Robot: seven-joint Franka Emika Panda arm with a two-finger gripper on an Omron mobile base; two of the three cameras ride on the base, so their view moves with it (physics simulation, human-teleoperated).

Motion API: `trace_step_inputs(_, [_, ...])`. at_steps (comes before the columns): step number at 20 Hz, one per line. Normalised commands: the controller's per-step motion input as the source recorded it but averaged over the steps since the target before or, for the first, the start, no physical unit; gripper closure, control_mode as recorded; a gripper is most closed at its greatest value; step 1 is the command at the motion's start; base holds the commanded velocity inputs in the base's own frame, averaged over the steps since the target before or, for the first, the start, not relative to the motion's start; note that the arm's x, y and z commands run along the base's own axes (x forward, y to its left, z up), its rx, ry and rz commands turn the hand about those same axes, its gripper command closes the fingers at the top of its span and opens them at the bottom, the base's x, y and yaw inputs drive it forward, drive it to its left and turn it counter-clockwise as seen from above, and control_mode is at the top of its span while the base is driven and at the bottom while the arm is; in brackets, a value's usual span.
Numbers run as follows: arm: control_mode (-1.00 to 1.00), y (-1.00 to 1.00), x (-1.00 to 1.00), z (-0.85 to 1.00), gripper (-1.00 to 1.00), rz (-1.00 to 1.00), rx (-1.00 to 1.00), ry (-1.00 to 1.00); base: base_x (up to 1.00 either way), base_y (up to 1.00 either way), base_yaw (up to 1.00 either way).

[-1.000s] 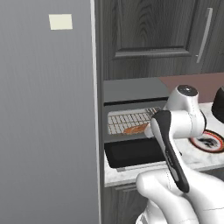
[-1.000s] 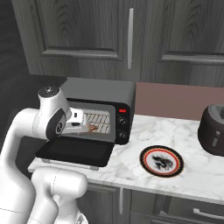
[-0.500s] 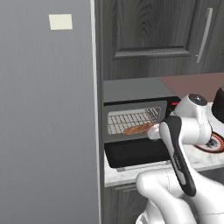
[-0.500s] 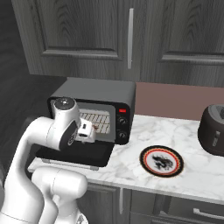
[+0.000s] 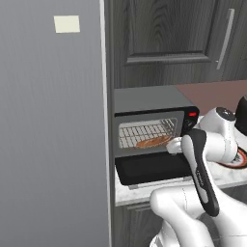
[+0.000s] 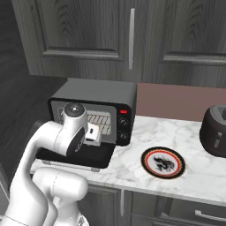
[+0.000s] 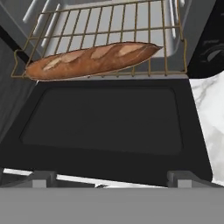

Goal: Pull the toaster oven rack outwards. Pick up the baguette from the plate and place it on the toaster oven rack. Close the toaster oven door fully and set the temperature to the lowest setting.

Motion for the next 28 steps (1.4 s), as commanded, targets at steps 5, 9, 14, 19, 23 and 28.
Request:
trace_step_inputs(5, [-1.00, 0.02, 0.14, 0.00, -1.00, -0.02, 0.00, -0.04, 0.00, 0.00, 0.00])
trace_step_inputs(9, [-1.00, 0.08, 0.16, 0.00, -1.00, -0.06, 0.00, -0.01, 0.00, 0.00, 0.00])
trace_step_inputs(14, [-1.00, 0.05, 0.03, -0.03, -1.00, -0.06, 0.00, 0.00, 0.00, 0.00, 0.00])
trace_step_inputs(19, [-1.00, 0.05, 0.05, -0.08, -1.00, -0.04, 0.00, 0.00, 0.00, 0.00, 0.00])
trace_step_inputs(23, [-1.00, 0.01, 0.01, -0.16, -1.00, -0.03, 0.00, 0.00, 0.00, 0.00, 0.00])
trace_step_inputs(28, [-1.00, 0.02, 0.00, -0.12, -1.00, -0.02, 0.00, 0.00, 0.00, 0.00, 0.00])
